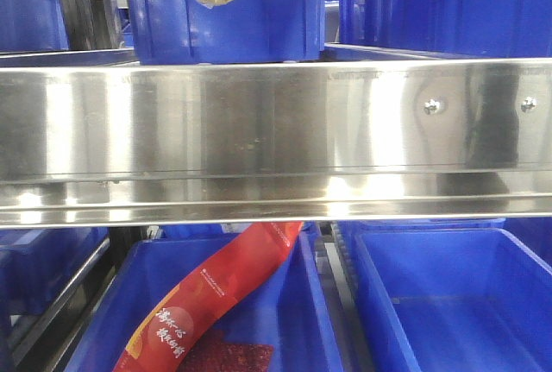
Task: Stack two boxes on right shelf middle
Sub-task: 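Lower the held box onto the middle steel shelf level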
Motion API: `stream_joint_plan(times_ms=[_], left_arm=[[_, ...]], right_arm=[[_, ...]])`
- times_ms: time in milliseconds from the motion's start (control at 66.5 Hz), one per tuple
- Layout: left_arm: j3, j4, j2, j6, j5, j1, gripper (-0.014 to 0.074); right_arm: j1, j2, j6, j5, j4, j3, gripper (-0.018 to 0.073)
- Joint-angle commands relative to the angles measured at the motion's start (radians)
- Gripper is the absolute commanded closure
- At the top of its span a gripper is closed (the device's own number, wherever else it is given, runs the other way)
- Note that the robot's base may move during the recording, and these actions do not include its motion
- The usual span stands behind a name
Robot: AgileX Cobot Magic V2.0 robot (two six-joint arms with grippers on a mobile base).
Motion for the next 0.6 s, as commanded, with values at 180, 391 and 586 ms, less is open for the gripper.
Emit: stream_joint_plan(times_ms=[180,391,586], left_arm=[[-0.01,0.044,-0.009,0.0,-0.022,0.005,0.0708],[-0.018,0.053,-0.009,0.0,-0.014,0.014,0.0708],[-0.035,-0.199,-0.009,0.164,-0.016,0.127,0.0708]], right_arm=[[-0.007,-0.014,0.0,-0.089,-0.033,-0.014,0.0707],[-0.007,-0.014,0.003,-0.083,0.05,-0.014,0.0707],[0.039,0.009,0.046,-0.034,0.179,-0.014,0.0698]])
